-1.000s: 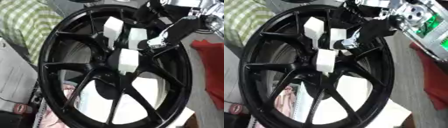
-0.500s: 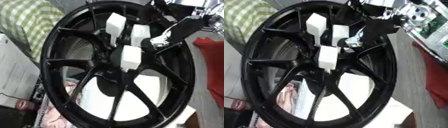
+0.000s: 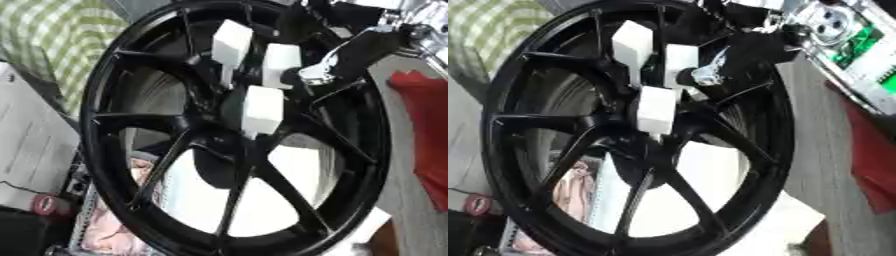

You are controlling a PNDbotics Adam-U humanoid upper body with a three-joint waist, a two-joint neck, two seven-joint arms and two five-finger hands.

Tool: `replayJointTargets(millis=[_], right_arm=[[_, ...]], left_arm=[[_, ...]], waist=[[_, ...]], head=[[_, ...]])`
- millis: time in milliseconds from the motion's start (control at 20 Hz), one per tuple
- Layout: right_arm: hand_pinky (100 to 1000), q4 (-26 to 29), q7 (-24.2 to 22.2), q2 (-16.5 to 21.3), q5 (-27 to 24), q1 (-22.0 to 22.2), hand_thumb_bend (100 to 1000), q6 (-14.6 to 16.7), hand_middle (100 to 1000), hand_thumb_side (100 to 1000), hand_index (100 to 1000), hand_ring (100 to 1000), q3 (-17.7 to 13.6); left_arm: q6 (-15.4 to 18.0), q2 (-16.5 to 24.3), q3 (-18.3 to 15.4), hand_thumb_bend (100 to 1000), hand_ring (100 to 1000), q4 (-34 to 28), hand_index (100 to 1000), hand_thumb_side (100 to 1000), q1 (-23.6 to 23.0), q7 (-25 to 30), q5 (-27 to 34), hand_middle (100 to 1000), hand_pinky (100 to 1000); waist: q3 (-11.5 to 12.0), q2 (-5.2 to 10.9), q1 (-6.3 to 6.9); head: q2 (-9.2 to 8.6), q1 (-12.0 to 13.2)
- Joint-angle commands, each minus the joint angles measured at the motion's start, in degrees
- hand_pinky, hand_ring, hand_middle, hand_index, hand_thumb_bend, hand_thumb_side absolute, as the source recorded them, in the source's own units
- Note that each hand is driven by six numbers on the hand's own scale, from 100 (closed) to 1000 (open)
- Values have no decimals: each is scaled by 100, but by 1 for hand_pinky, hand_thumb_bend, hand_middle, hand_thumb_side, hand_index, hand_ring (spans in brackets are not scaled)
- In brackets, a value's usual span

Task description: Pull the pin out of the wheel hub.

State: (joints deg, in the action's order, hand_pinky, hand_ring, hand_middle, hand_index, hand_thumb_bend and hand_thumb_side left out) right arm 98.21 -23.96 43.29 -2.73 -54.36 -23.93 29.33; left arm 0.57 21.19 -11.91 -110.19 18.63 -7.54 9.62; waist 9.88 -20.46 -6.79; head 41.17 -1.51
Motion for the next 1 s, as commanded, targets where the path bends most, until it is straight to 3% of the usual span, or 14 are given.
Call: replayJointTargets(millis=[50,1000], right_arm=[[876,-70,-43,58,21,-108,518,83,715,206,803,856,-61],[872,-209,-85,-57,-277,-204,471,1,643,138,741,831,-28]], left_arm=[[5,67,-49,100,687,-119,806,885,59,22,25,683,736],[-18,39,-63,100,689,-126,808,889,82,48,36,687,739]], waist=[[6,88,35],[14,76,3]], head=[[-50,-25],[-29,-20]])
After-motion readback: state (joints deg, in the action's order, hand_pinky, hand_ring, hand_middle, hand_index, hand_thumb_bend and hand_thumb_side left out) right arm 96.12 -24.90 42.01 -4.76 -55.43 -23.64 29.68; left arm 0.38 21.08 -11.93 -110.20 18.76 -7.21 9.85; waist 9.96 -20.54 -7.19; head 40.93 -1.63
